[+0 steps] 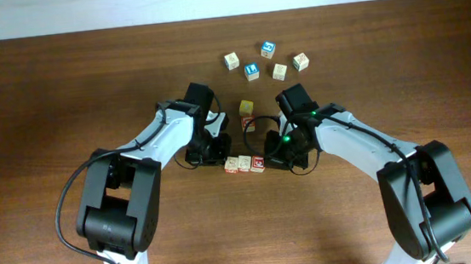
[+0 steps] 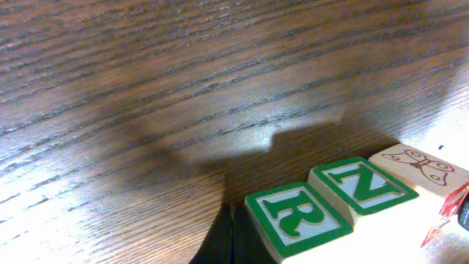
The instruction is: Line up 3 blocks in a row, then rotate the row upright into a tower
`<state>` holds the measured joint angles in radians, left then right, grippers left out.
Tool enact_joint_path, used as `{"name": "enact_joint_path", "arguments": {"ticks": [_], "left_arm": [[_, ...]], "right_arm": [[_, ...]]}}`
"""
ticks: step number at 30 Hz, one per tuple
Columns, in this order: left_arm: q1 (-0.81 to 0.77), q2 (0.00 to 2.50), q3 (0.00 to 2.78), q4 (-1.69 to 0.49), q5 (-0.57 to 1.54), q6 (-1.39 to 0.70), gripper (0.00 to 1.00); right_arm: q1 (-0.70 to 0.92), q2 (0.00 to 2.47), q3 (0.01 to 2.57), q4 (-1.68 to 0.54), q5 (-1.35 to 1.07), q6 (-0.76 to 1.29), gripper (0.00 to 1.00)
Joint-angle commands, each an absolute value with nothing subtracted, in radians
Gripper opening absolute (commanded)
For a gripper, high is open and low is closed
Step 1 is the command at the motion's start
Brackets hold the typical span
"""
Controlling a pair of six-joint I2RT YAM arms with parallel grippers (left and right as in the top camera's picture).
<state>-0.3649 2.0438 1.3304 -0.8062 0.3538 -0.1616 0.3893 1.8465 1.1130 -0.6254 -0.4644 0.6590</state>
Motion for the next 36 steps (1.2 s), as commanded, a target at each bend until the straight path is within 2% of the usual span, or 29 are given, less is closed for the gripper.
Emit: {"name": "enact_joint_path", "arguments": {"ticks": [1,4,10,12,20,36], "left_arm": [[-0.371,2.025,1.322,-0.804,0.328,-0.171,0.00],[-0.371,2.025,1.322,-0.801,0.328,-0.171,0.00],[-0.371,2.025,1.323,-0.787,0.328,-0.171,0.00],[-0.371,2.025,1.323,-0.785,0.329,-0.171,0.00],[-0.370,2.025,1.323,-0.786,0.327,-0.178,0.00],[-0.371,2.025,1.323,-0.789,0.325,-0.179,0.00]], "right_arm": [[0.399,1.873,1.115,-0.625,-0.391,0.660,0.04],[0.399,1.857,1.149,-0.664,-0.395,0.636,0.06],[0.399,1.841,1.225,-0.689,-0.390,0.574,0.24],[0.400,1.842,1.225,-0.672,-0.371,0.537,0.25],[0.451,1.914,1.225,-0.488,-0.323,0.475,0.20],[0.493,1.959,1.225,-0.485,-0.340,0.460,0.16]]}}
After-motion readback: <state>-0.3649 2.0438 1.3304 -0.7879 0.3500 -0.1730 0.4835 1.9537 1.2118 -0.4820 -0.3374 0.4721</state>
